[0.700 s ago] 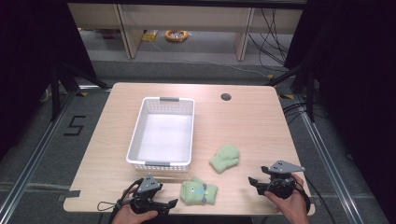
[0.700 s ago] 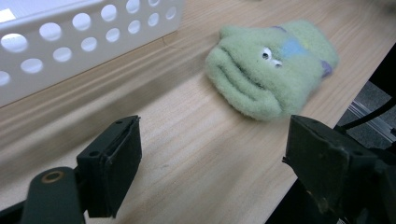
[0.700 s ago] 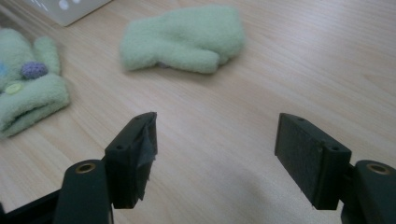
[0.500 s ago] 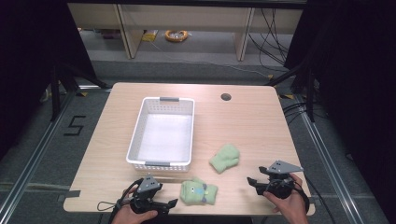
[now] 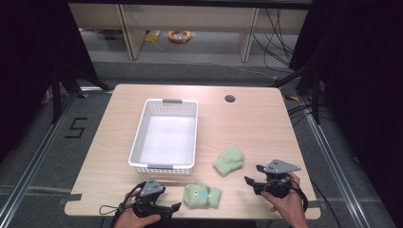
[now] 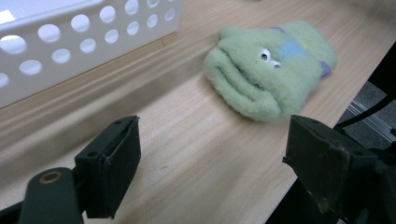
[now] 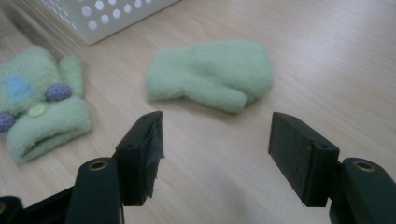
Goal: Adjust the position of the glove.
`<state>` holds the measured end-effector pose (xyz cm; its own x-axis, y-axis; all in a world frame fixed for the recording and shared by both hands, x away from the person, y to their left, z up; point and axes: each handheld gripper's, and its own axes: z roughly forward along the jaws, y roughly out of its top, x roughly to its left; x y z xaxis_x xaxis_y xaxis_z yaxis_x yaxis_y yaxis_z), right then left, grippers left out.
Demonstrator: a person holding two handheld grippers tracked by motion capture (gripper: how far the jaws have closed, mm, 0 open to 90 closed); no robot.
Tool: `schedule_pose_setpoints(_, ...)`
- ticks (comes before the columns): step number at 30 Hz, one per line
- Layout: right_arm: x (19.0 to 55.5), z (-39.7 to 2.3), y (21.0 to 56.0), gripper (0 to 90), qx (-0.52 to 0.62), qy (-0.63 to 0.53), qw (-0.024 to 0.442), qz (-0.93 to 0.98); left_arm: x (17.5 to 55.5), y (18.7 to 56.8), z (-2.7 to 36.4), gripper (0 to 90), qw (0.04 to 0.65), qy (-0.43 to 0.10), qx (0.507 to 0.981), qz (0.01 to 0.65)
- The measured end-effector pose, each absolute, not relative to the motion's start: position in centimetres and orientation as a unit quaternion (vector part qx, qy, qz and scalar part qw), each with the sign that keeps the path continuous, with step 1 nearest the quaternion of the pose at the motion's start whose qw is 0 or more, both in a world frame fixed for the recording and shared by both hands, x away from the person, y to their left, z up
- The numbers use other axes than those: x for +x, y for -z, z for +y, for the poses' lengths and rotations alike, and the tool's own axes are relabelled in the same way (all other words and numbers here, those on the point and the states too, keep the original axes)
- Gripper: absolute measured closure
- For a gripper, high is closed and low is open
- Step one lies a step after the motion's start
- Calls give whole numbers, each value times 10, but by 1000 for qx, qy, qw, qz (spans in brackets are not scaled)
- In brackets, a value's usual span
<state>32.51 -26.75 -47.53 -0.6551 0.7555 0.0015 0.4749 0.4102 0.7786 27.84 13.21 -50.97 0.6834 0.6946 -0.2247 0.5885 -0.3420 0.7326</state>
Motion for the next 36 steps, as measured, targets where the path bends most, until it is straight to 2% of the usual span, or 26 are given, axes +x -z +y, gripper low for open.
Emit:
schedule_pose_setpoints(9,347,-245,466,471,335,-397,178,836,279,509,131,176,426,-70,813,391)
schedule_pose_setpoints(17,365,-230,466,511,327,-381,181,846,280,509,133,176,417,-80,819,387)
schedule_pose_setpoints(20,372,-226,468,532,327,-375,179,849,278,510,130,176,430,-71,810,392)
schedule_pose_setpoints(24,383,-221,470,566,315,-365,183,857,279,509,133,176,418,-67,818,391)
schedule_pose_setpoints(30,399,-215,475,610,313,-361,165,863,278,510,130,176,429,-71,811,392)
schedule_pose_setpoints(31,400,-214,475,617,327,-356,155,862,279,508,134,176,410,-70,826,382)
schedule_pose_setpoints(36,409,-210,480,633,328,-349,154,864,279,509,133,175,416,-67,821,386)
